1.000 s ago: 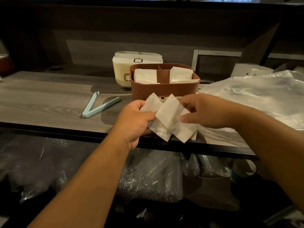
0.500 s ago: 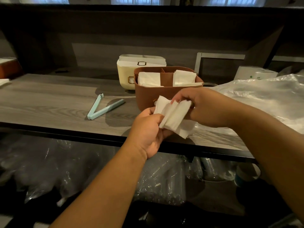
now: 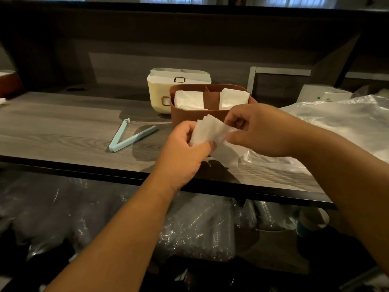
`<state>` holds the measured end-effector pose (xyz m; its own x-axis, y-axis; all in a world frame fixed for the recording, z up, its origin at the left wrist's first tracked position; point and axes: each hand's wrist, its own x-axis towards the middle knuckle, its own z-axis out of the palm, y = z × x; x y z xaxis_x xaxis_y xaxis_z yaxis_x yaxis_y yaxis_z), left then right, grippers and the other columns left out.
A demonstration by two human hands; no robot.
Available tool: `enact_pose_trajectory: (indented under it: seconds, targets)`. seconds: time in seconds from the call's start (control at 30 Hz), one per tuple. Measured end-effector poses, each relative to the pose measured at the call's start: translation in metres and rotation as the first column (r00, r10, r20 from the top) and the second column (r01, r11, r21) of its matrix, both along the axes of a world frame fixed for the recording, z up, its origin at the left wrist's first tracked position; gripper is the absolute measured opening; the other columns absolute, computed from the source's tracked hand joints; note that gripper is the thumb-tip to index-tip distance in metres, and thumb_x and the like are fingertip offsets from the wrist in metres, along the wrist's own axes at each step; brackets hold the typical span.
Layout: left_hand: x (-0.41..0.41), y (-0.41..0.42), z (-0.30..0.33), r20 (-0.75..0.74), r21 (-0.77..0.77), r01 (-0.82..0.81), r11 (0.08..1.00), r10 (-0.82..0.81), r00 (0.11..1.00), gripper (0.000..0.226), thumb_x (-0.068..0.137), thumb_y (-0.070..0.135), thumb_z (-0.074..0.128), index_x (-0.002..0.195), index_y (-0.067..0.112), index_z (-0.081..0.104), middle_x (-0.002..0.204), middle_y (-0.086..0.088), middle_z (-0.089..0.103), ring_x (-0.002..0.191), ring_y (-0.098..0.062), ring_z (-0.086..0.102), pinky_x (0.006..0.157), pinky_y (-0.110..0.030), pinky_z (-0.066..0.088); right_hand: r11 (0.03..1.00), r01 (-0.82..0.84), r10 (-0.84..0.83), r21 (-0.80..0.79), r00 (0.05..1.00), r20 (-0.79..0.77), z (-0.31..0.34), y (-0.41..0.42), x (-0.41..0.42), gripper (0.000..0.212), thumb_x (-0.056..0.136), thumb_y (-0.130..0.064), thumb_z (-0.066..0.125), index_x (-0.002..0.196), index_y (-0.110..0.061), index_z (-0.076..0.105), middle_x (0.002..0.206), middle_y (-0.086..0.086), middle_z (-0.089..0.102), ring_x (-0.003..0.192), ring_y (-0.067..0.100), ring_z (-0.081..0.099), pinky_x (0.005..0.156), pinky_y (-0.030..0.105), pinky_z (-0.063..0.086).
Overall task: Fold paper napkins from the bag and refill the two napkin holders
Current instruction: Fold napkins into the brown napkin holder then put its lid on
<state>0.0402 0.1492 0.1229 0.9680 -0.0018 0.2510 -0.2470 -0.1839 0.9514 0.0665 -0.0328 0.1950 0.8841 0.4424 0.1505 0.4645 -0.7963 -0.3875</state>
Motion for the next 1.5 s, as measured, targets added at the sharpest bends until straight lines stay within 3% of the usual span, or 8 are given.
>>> enact_pose_trajectory:
  seconds: [0.33,0.43,0.53,0.73,0.97,1.2,1.37,1.5]
  targets:
    - [-0.003,0.007,-0.004,-0.002,0.020,-0.060,0.998,0.060,0.998,0.029,0.098,0.019,0.060,0.119,0.037,0.049,0.112,0.018,0.052,0.092,-0.008,0.055,0.049,-0.005,0.045,0.892,0.205,-0.141,0.404,0.973,-0.182,-0.053,0.011,-0.005,0.049,0.089,-0.013,0.074,0.122,-0.040,0.051,0.124,-0.013,0.058,0.110,0.015,0.060,0.087,0.031,0.060]
    - [-0.001,0.002,-0.001,0.015,0.011,-0.064,0.998,0.064,0.998,0.029,0.102,0.016,0.051,0.121,0.037,0.046,0.112,0.017,0.050,0.095,-0.007,0.054,0.052,-0.011,0.049,0.804,0.256,-0.175,0.537,0.964,-0.198,-0.063,0.016,-0.006,0.044,0.091,-0.012,0.071,0.117,-0.042,0.053,0.124,-0.015,0.059,0.112,0.014,0.060,0.088,0.033,0.060]
    - [0.002,-0.001,0.000,0.063,-0.003,-0.101,0.995,0.101,0.993,0.030,0.102,0.013,0.050,0.116,0.038,0.044,0.109,0.015,0.050,0.100,-0.008,0.054,0.071,-0.019,0.053,0.753,0.242,-0.179,0.612,0.970,-0.163,-0.063,0.020,-0.006,0.043,0.092,-0.011,0.070,0.115,-0.043,0.053,0.114,-0.020,0.057,0.101,0.009,0.059,0.073,0.018,0.058]
    - [0.003,-0.002,-0.006,0.010,0.005,-0.089,0.996,0.089,0.996,0.036,0.093,-0.004,0.048,0.110,0.027,0.041,0.112,0.003,0.045,0.097,-0.012,0.051,0.053,-0.012,0.050,0.686,0.310,-0.166,0.658,0.947,-0.274,-0.075,0.020,-0.005,0.046,0.089,-0.010,0.070,0.115,-0.042,0.050,0.107,-0.022,0.054,0.093,0.009,0.060,0.079,0.030,0.061]
    - [0.001,-0.009,-0.006,-0.037,0.139,-0.096,0.986,0.102,0.994,0.041,0.094,0.000,0.048,0.111,0.034,0.032,0.114,0.003,0.042,0.093,-0.018,0.056,0.061,-0.030,0.057,0.715,0.359,-0.169,0.600,0.922,-0.349,-0.073,0.021,-0.007,0.041,0.095,-0.015,0.064,0.117,-0.042,0.042,0.104,-0.016,0.052,0.082,0.012,0.064,0.066,0.026,0.062]
    - [0.003,-0.004,0.061,0.116,0.157,-0.103,0.982,0.085,0.990,0.033,0.094,0.024,0.067,0.109,0.038,0.041,0.103,0.012,0.050,0.092,-0.010,0.057,0.056,-0.017,0.054,0.672,0.200,-0.098,0.713,0.978,-0.183,-0.001,0.006,-0.002,0.047,0.088,-0.013,0.073,0.116,-0.040,0.047,0.116,-0.010,0.060,0.101,0.016,0.065,0.070,0.029,0.063]
    - [0.048,-0.020,0.133,0.019,0.336,-0.008,0.942,0.001,1.000,0.018,0.093,0.028,0.067,0.106,0.025,0.055,0.103,-0.002,0.066,0.081,-0.020,0.073,0.072,-0.040,0.064,0.924,0.133,-0.187,0.357,0.975,0.121,0.084,-0.008,0.050,0.054,0.085,-0.014,0.077,0.128,-0.032,0.050,0.110,-0.010,0.061,0.097,0.011,0.061,0.064,0.018,0.051]
    - [0.084,-0.038,0.144,-0.189,0.415,0.133,0.900,-0.057,0.980,0.013,0.094,0.018,0.068,0.104,0.013,0.062,0.098,-0.009,0.071,0.081,-0.019,0.072,0.079,-0.036,0.063,0.990,0.100,-0.089,-0.097,0.989,0.119,0.101,-0.006,0.097,0.048,0.084,-0.018,0.077,0.121,-0.035,0.052,0.106,-0.010,0.058,0.096,0.014,0.059,0.069,0.023,0.048]
